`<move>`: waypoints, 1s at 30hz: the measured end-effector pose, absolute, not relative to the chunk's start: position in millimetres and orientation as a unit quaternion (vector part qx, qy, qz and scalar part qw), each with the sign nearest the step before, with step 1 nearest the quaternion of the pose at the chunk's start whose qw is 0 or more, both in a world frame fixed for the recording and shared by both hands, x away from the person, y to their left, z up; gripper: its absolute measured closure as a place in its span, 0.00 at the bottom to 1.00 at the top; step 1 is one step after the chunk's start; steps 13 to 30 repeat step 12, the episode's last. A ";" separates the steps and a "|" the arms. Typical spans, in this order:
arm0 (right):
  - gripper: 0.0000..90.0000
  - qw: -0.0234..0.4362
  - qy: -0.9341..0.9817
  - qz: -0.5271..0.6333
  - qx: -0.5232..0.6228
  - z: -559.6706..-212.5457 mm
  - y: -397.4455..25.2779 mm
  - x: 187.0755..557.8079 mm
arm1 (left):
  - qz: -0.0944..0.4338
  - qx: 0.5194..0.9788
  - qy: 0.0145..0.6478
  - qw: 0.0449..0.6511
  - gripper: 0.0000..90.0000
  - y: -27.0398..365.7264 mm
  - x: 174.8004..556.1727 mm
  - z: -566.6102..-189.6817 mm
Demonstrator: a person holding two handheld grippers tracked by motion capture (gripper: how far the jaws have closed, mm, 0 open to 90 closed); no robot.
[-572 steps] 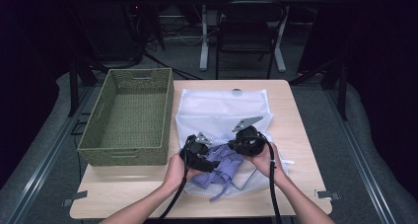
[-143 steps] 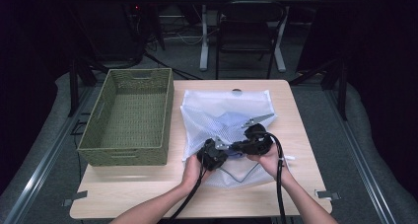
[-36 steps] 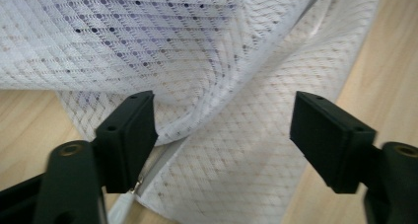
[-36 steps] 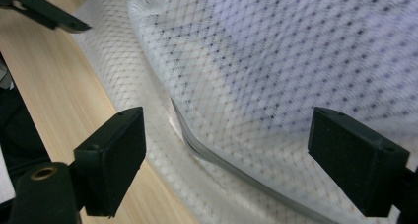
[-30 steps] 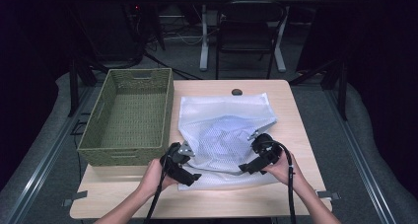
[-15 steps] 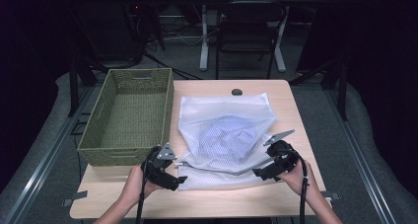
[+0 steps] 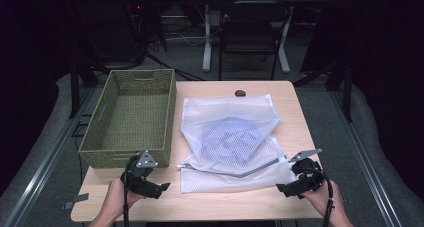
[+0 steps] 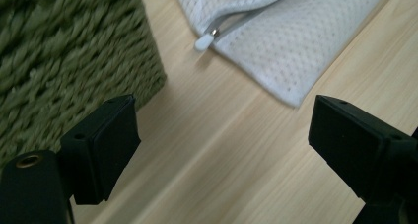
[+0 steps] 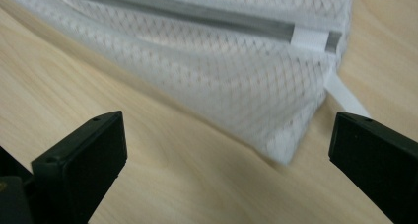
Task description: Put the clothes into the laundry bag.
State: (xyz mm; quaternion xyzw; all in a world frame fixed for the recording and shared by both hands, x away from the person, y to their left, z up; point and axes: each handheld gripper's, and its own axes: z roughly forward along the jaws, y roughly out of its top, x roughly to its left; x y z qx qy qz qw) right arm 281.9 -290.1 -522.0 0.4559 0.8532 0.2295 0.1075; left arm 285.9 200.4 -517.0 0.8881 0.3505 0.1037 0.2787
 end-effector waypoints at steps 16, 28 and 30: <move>0.03 0.105 0.854 0.211 0.463 -537.8 -298.8 274.3 | 0.117 0.874 0.389 0.266 0.12 219.2 285.6 -526.8; 0.03 0.105 0.854 0.211 0.463 -537.8 -298.8 274.3 | 0.117 0.874 0.389 0.266 0.12 219.2 285.6 -526.8; 0.03 0.105 0.854 0.211 0.463 -537.8 -298.8 274.3 | 0.117 0.874 0.389 0.266 0.12 219.2 285.6 -526.8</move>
